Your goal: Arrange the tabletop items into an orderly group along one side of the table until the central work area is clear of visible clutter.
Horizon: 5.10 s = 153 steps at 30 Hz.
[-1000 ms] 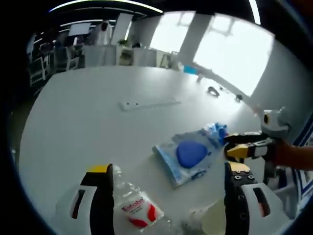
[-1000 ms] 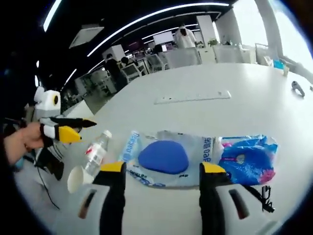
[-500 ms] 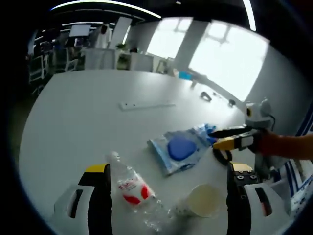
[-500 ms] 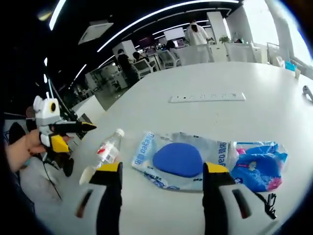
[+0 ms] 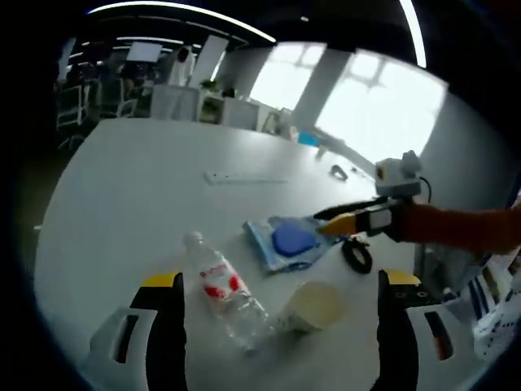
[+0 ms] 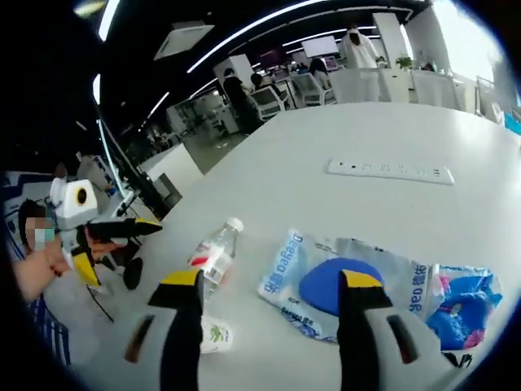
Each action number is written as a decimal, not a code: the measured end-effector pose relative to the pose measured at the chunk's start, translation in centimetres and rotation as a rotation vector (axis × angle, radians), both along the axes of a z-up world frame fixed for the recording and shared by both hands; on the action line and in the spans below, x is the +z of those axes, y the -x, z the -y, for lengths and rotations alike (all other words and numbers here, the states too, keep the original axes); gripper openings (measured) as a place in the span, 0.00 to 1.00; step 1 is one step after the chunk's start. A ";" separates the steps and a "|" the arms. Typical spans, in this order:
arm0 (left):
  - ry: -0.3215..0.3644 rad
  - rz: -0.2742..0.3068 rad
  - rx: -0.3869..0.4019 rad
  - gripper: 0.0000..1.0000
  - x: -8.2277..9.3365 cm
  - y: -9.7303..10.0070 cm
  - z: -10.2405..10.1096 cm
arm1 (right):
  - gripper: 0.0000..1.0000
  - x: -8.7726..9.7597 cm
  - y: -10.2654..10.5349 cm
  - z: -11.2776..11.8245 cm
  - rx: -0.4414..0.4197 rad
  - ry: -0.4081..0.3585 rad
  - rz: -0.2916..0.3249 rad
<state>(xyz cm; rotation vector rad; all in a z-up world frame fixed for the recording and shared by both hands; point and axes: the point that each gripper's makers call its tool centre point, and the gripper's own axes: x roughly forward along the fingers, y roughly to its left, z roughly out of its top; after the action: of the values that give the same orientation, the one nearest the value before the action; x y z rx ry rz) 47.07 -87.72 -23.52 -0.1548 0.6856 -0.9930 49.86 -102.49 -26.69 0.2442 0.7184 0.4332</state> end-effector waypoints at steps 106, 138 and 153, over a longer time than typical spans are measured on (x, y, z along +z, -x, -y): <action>0.080 -0.013 0.050 0.88 -1.5 1.7 -3.3 | 0.39 -7.9 -10.1 -13.0 0.092 -0.122 -0.288; 0.082 -0.028 0.062 0.85 -2.9 0.9 -3.5 | 0.22 -8.8 -10.5 -13.4 0.030 -0.229 -0.328; 0.089 -0.029 0.072 0.84 -3.1 0.9 -3.9 | 0.21 -8.6 -10.7 -13.5 0.019 -0.228 -0.307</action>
<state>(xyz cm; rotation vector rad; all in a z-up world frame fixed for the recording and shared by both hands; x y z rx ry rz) 46.16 -83.86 -26.61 -0.2703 0.6586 -0.9544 60.54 -89.02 -35.24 0.5268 0.9727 0.5026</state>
